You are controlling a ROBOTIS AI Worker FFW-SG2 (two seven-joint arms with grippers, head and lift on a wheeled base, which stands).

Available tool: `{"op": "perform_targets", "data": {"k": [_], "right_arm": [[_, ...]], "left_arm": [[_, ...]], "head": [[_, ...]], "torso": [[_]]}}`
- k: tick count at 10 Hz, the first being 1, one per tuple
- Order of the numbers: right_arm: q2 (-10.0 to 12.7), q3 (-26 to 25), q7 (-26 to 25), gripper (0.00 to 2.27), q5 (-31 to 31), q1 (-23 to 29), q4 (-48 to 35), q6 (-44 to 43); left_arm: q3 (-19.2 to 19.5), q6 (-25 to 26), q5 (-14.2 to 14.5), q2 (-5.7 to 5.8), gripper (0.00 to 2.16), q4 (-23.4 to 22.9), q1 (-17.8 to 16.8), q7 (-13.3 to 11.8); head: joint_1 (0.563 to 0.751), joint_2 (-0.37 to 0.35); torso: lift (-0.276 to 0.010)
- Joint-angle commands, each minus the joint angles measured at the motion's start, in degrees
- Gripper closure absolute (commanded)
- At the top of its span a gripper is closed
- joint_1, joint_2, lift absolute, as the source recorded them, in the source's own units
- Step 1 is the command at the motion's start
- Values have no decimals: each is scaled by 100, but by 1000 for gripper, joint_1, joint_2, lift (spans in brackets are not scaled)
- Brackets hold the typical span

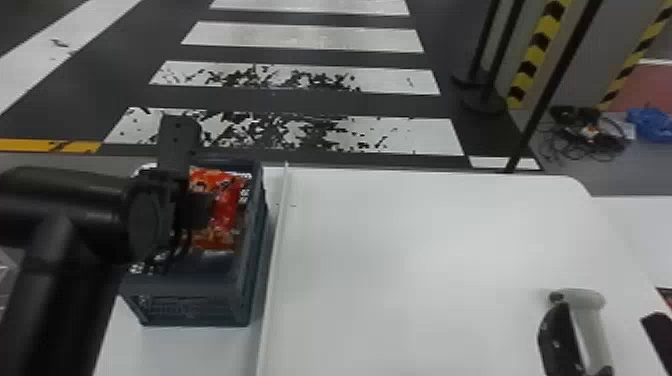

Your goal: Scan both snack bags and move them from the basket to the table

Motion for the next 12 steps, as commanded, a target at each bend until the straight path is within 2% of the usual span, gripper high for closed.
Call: {"op": "perform_targets", "data": {"k": [1,7,12], "right_arm": [[-6,0,0,113,0,5,0,-2],[-6,-9,0,113,-44,102,-35,-161],[-6,-26,0,113,-36,243,-71,-407]], "left_arm": [[5,96,-11,0,2142,-206,92,0],[119,149,-46,35,2142,-751,418,114],[251,202,86,26,2142,-1648,866,132]], "head": [[695,-30],[695,-21],[695,-31]], "torso": [[-98],[-98],[-98]]}}
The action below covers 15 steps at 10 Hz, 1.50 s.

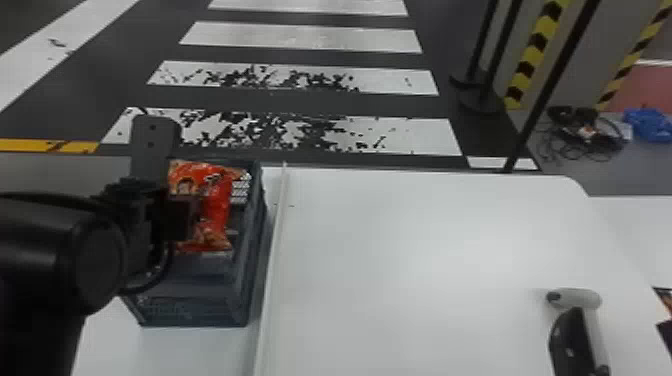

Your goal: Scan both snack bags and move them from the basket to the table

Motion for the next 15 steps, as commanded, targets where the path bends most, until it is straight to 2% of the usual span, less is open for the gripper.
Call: {"op": "perform_targets", "data": {"k": [1,4,6,8,10,12,15], "right_arm": [[5,10,0,113,5,10,0,-11],[-4,71,0,113,22,-43,-27,25],[5,106,0,113,49,-78,-18,60],[13,98,0,113,40,-86,-18,60],[13,80,0,113,31,-78,0,60],[31,80,0,113,22,-78,0,42],[49,89,0,113,49,-104,-9,25]], "left_arm": [[61,5,-23,0,2142,-292,183,37],[307,181,267,9,2138,-854,324,55],[298,234,495,-18,2142,-1144,359,-7],[192,216,653,-44,2142,-1127,280,-165],[-238,199,785,-105,2142,-916,60,-385],[-660,181,803,-343,2142,-599,-186,-490],[-1398,76,794,-703,2138,-98,-318,-754]], "head": [[695,-35],[695,-23],[695,-23],[695,-56],[695,-87],[695,-164],[695,-266]], "torso": [[-98],[-98],[-98],[-98],[-98],[-98],[-98]]}}
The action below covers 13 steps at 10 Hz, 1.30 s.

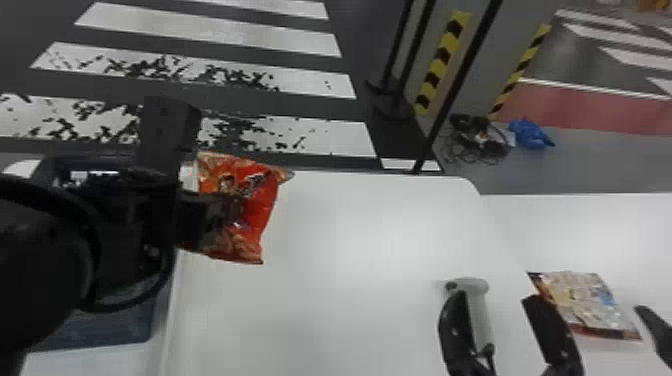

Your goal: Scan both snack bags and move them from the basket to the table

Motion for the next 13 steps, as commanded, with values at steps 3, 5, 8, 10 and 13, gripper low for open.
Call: {"op": "perform_targets", "data": {"k": [3,5,8,10,13], "right_arm": [[50,-5,0,113,-12,-68,-9,-1],[50,-13,0,113,-21,-86,-9,-19],[50,-31,-9,113,-39,-112,-9,-54],[50,-31,-9,113,-39,-121,-27,-142],[50,-84,-9,113,-127,-121,-88,-142]], "left_arm": [[-1079,-1102,-37,-160,2142,815,1,-180],[-1360,-1506,104,-291,2138,1290,-61,-497],[-1615,-2034,165,-359,2138,2221,-193,-1314],[-1826,-2350,148,-359,2138,2933,-395,-1596],[-2160,-2508,7,-359,2142,3522,-623,-1666]], "head": [[695,-350],[695,-350],[695,-350],[695,-350],[695,-350]], "torso": [[-98],[-98],[-98],[-98],[-98]]}}
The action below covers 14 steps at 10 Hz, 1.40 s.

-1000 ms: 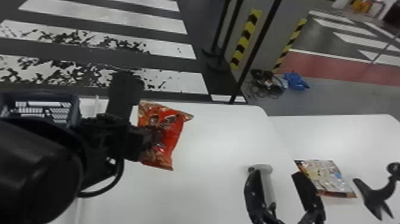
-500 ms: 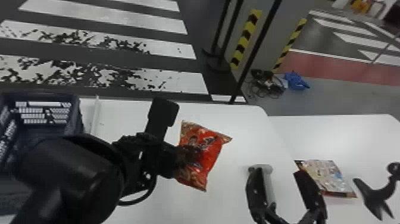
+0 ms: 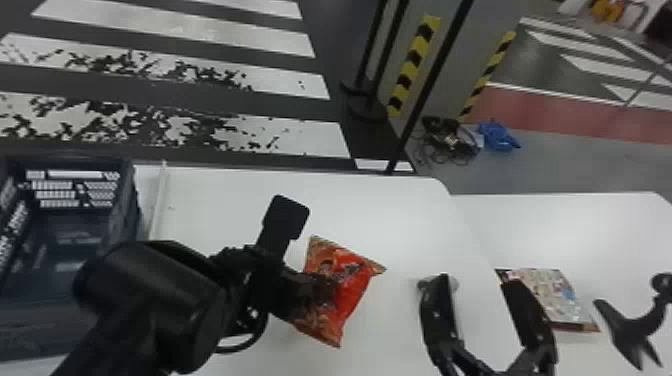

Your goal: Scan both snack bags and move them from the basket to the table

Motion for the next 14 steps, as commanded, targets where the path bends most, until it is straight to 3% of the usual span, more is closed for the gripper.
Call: {"op": "perform_targets", "data": {"k": [1,3,5,6,7,8,10,11,12,14], "right_arm": [[0,-31,-4,113,-50,9,5,-35],[0,-40,5,113,-86,27,5,-105],[0,-40,-4,113,-94,18,14,-105],[0,-40,5,113,-130,0,14,-105],[-9,-40,5,113,-130,0,5,-105],[-9,-49,5,113,-138,0,14,-123],[-9,-75,5,113,-147,62,5,-193],[-9,-93,5,113,-147,88,5,-281],[-18,-93,5,113,-147,106,-4,-334],[-26,-58,5,113,-147,141,-30,-316]], "left_arm": [[-171,-79,-29,-15,2138,241,-92,-14],[-514,-326,-64,-15,2142,479,-171,30],[-611,-449,-29,-15,2138,637,-171,-31],[-646,-449,-11,-15,2027,637,-162,-22],[-637,-449,-38,-15,1123,628,-153,-66],[-576,-449,-99,-15,-1,593,-153,-198],[-532,-572,-169,-15,29,487,-109,-154],[-514,-1029,-240,-15,49,329,49,-110],[-435,-1257,-495,-15,53,30,286,-75],[-233,-1222,-697,-15,53,-585,612,109]], "head": [[695,-350],[695,-350],[695,-350],[695,-350],[695,-350],[695,-350],[695,-350],[695,-350],[695,-350],[695,-350]], "torso": [[-98],[-98],[-98],[-98],[-98],[-98],[-98],[-98],[-98],[-98]]}}
